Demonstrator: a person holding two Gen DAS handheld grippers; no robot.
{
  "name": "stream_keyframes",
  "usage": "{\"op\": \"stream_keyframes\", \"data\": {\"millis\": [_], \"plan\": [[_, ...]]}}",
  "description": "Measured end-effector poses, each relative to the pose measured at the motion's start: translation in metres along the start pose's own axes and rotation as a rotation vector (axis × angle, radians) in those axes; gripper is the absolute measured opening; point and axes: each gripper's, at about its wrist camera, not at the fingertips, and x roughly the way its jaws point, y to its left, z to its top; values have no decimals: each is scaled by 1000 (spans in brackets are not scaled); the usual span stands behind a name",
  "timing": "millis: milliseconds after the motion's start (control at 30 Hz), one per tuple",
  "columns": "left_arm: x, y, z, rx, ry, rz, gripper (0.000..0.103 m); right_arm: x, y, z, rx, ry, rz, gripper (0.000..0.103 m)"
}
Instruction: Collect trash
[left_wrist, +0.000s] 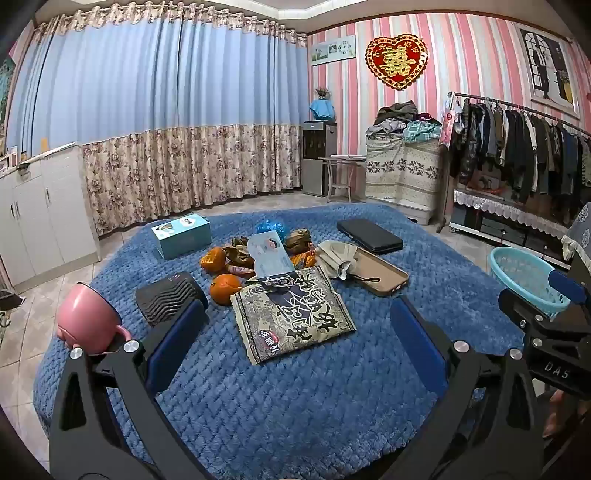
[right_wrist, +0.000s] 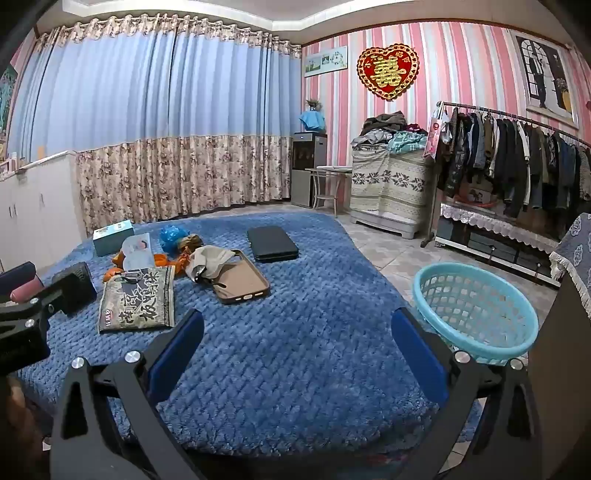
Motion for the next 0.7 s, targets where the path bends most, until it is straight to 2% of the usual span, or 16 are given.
{"op": "stream_keyframes", "data": {"millis": [700], "plan": [[0,1,1,6,-18,4,98,-4,3,2,-2,-6,6,99]]}}
